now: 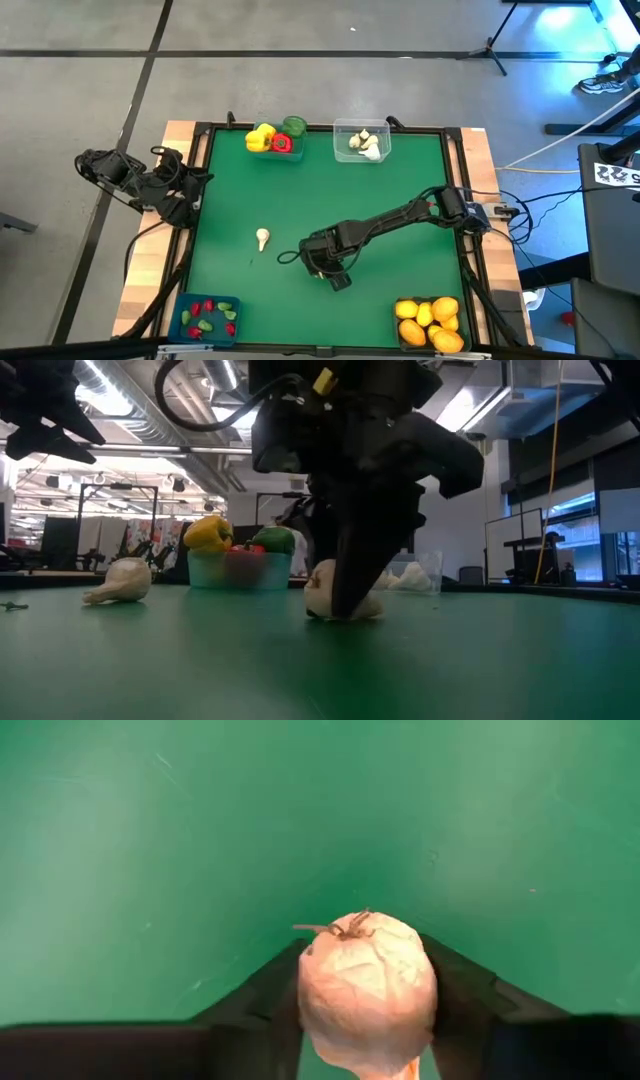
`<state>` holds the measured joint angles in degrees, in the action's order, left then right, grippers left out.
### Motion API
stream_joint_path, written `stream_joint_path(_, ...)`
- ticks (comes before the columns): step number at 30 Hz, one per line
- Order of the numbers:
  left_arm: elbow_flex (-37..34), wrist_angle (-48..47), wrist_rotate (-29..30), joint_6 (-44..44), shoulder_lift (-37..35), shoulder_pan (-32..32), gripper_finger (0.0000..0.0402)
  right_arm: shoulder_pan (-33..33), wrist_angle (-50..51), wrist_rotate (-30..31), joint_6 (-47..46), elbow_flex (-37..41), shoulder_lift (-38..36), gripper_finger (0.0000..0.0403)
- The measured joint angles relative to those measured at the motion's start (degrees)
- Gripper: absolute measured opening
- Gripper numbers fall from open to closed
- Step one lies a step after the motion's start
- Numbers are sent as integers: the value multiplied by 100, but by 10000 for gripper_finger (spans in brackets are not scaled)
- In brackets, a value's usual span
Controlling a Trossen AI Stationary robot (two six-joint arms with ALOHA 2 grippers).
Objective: Sort produce into baskets
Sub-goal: Put the garlic into the transparent bin
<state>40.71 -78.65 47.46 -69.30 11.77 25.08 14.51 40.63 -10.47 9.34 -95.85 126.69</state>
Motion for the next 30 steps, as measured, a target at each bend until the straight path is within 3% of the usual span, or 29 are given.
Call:
stream_joint_path(5, 0, 0, 0, -63, 0, 0, 208, -124, 30, -333, -164, 2, -68, 109)
stream_joint_path(12, 0, 0, 0, -122, 0, -2, 208, -722, 215, -551, -90, 2, -437, 132)
stream_joint_path(30, 0, -46, 2, -85, 0, 0, 208, -3737, 616, 632, 495, 2, -1794, 137)
